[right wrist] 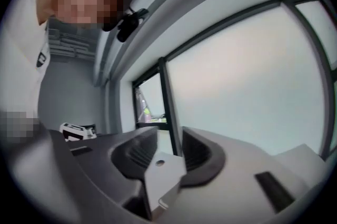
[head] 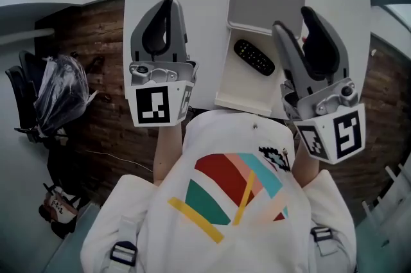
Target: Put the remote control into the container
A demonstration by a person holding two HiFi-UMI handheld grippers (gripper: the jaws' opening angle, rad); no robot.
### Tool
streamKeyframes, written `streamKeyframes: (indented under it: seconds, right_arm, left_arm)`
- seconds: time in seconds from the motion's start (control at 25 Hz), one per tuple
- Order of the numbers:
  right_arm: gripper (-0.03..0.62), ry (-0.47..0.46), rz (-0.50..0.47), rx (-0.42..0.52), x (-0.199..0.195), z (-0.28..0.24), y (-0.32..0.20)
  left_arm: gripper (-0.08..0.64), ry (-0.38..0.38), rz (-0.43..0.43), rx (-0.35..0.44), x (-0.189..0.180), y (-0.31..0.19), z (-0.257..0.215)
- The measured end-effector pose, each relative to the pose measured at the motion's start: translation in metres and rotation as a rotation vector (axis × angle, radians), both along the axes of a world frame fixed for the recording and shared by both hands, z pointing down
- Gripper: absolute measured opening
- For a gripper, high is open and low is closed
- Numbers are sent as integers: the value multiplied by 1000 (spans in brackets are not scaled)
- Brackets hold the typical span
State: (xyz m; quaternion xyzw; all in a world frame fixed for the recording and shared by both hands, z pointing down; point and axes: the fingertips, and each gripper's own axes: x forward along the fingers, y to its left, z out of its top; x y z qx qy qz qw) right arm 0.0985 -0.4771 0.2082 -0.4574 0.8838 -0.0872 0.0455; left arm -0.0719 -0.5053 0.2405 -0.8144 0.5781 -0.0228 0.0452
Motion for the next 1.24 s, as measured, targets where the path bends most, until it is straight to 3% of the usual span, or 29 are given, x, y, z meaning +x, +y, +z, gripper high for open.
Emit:
streamKeyframes:
  seconds: [0.04, 0.08, 0.16, 0.28, 0.52, 1.24]
  right_arm:
    - [33, -30, 62, -13, 11, -1, -3]
    - [0, -59, 107, -25, 20, -1, -6]
    - [0, -90, 148, -40, 31, 3, -6]
    - [2, -35, 167, -41, 33, 11, -3]
    - [2, 27, 151, -44, 25, 22, 4]
    - [2, 148, 125, -25, 14, 38, 6]
  left_arm:
    - [8, 2, -2, 13, -2, 0, -7]
    - [8, 1, 0, 23, -3, 0, -12]
    - [8, -7, 10, 43, 0, 2, -22]
    - [8, -22, 26, 72, 7, 6, -33]
    - [8, -69, 43, 77, 15, 8, -34]
    - [8, -84, 60, 86, 20, 7, -35]
